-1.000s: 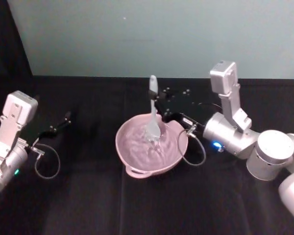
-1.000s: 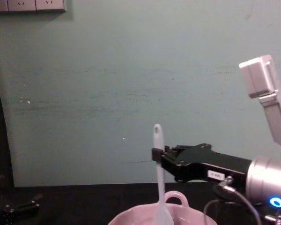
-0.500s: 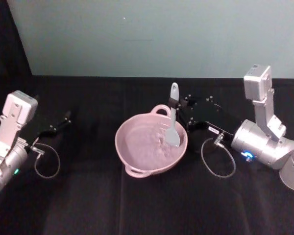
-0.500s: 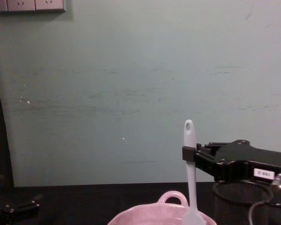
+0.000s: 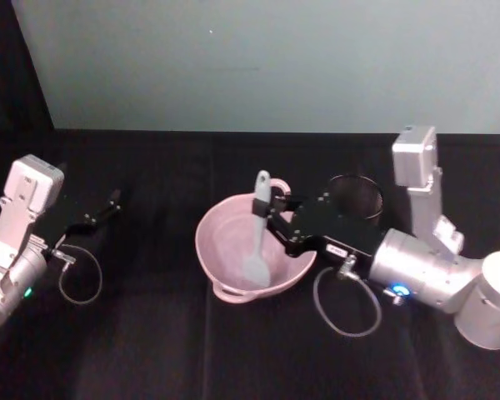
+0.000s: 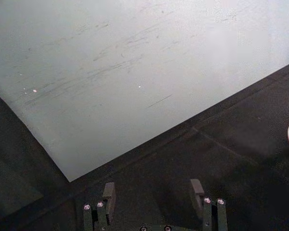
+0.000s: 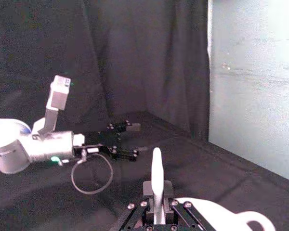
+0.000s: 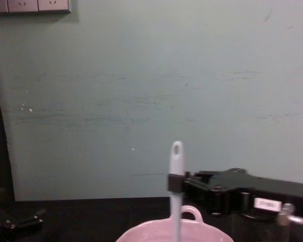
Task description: Use the one hand to pick up the spoon and stir the clear water in the bowl.
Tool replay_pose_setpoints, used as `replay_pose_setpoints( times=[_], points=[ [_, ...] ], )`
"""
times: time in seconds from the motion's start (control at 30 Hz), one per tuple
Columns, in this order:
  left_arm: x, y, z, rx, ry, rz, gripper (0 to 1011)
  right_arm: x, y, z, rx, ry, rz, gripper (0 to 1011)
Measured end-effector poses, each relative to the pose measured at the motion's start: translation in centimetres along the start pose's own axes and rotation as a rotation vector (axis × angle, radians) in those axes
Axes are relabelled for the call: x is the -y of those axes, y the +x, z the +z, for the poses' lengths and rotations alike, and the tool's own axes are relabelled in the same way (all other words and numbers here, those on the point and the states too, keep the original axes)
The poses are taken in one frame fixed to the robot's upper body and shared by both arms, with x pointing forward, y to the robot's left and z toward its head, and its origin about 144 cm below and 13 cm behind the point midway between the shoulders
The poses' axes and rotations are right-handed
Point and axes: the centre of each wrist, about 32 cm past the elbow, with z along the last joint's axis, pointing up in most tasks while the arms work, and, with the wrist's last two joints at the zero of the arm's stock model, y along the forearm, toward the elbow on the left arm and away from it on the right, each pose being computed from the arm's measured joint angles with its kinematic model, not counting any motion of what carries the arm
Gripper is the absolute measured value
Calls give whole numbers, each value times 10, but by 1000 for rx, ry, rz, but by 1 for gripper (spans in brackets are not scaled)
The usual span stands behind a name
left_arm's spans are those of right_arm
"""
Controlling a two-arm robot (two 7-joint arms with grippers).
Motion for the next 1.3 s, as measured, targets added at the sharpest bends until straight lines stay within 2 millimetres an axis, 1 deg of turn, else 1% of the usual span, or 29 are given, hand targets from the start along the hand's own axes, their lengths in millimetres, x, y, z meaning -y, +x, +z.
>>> replay_pose_setpoints(
  times=[0.07, 0.2, 0.37, 0.47, 0.57, 0.73, 0.9, 0.93, 1.03, 1.17, 1.3],
  points=[
    [0, 0, 0, 0, 0, 0, 1011, -6, -2, -2, -8, 10, 5, 110],
    [0, 0, 0, 0, 0, 0, 1011, -27, -3, -9, -7, 51, -1, 110],
    [0, 0, 0, 0, 0, 0, 1011, -49, 5, -21, 35, 88, -59, 110],
    [0, 0, 0, 0, 0, 0, 1011, -57, 11, -26, 79, 106, -107, 110],
    [0, 0, 0, 0, 0, 0, 1011, -59, 16, -29, 107, 112, -144, 110],
    [0, 0, 0, 0, 0, 0, 1011, -52, 28, -29, 152, 99, -205, 110],
    [0, 0, 0, 0, 0, 0, 1011, -34, 33, -24, 176, 86, -223, 110],
    [0, 0, 0, 0, 0, 0, 1011, -27, 32, -20, 181, 79, -215, 110],
    [0, 0, 0, 0, 0, 0, 1011, -14, 29, -14, 177, 61, -185, 110],
    [0, 0, 0, 0, 0, 0, 1011, -4, 22, -10, 148, 43, -147, 110],
    [0, 0, 0, 0, 0, 0, 1011, 2, 7, -9, 84, 24, -83, 110]
  ],
)
